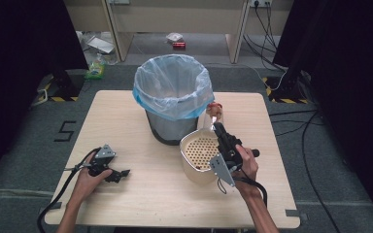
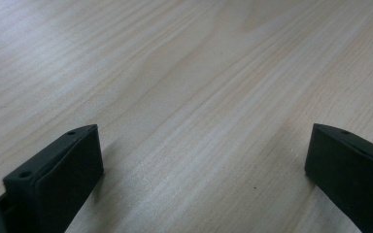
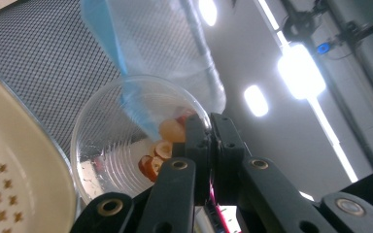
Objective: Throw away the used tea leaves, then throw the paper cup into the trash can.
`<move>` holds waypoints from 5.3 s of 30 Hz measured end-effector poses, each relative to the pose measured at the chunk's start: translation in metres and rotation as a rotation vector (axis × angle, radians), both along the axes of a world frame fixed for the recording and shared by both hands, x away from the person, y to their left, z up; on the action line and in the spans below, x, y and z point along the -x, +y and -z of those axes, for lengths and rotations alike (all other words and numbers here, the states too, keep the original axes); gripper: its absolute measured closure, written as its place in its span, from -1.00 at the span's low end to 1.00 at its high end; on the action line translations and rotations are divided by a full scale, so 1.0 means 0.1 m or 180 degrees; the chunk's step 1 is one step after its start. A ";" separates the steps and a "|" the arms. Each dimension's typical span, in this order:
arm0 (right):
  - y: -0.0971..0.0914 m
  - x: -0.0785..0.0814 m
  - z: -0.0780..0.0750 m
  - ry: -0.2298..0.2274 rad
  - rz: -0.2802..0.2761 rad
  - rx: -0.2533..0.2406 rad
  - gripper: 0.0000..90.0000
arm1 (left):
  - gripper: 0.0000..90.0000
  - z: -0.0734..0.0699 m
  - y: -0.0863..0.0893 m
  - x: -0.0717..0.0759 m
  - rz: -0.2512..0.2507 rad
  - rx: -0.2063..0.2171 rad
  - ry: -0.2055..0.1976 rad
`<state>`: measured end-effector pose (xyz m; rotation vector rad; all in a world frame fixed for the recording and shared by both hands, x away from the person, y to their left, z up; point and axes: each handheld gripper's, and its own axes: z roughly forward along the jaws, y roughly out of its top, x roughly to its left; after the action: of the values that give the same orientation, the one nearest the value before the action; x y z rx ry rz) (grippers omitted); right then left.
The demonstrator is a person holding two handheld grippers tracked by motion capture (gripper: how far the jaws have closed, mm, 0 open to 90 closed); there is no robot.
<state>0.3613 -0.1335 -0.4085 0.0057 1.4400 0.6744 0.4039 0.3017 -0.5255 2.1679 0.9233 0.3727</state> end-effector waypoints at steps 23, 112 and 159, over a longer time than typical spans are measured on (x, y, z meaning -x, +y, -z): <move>0.09 0.01 0.06 -0.0422 0.0155 0.0478 0.95 | -1.00 0.00 0.00 0.00 -0.0007 0.0009 0.0001; 0.34 -1.36 -1.77 0.2577 -0.0240 -0.1953 0.94 | -1.00 0.00 0.00 0.00 0.0000 -0.0001 0.0002; -0.94 -1.07 -0.85 0.3006 0.0426 -0.2325 0.01 | -1.00 0.00 0.00 0.00 -0.0001 -0.0003 0.0003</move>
<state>0.4685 -0.2278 -0.3239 1.1048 1.9566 1.1280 0.4039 0.3017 -0.5254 2.1690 0.9240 0.3723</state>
